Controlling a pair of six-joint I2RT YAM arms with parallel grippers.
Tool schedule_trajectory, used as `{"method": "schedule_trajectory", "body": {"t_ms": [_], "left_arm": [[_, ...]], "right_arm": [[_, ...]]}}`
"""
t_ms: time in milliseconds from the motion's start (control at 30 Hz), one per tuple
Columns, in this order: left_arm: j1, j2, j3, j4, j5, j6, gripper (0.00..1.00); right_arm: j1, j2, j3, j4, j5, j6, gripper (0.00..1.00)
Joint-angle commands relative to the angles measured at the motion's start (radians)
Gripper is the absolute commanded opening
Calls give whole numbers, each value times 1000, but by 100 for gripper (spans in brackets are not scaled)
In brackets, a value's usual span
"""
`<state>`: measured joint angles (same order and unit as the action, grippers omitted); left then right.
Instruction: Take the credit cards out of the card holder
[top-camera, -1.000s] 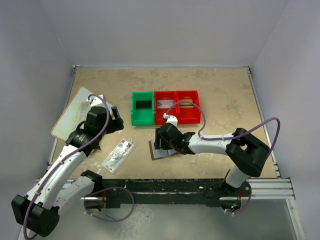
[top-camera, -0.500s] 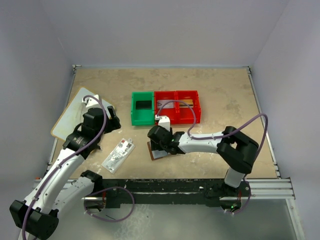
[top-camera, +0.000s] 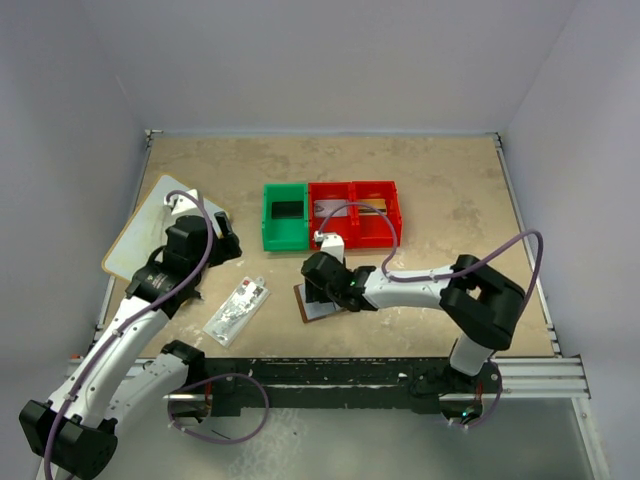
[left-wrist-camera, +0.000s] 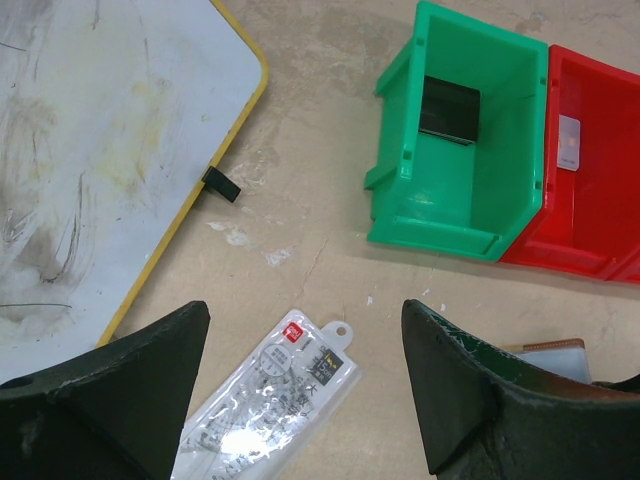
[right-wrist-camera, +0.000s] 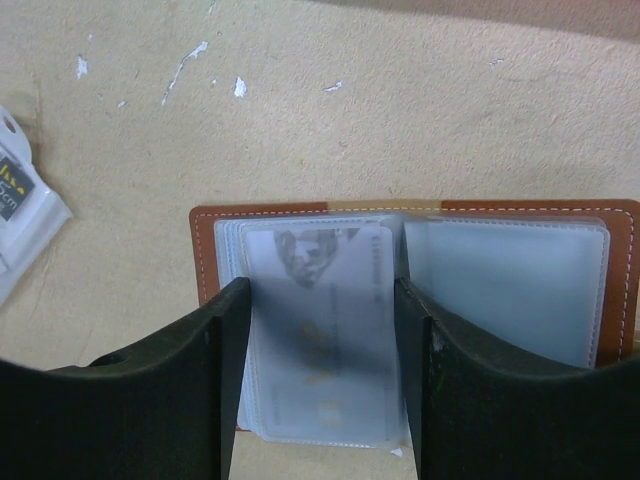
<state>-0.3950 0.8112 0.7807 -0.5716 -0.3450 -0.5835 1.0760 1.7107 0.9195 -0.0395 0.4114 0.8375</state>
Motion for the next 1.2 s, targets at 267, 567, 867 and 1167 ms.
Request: {"method": "schedule_trajectory", "body": {"t_ms": [267,567,867,1167], "left_arm": [[-1,3,-9,55,127,-6,75],[-1,21,-76,145,307,-59,74],[-70,48,-158,297,460,-150,71],[-374,120,-291,589,321,-319,57]], "right_arm": [[-152,-149,-254,311,-335,34,53],[-171,-156,-280,323,-352,31,55],[-172,-155,-300,372,-385,46,56],[-185,-155,-311,391,-397,56,56]]}}
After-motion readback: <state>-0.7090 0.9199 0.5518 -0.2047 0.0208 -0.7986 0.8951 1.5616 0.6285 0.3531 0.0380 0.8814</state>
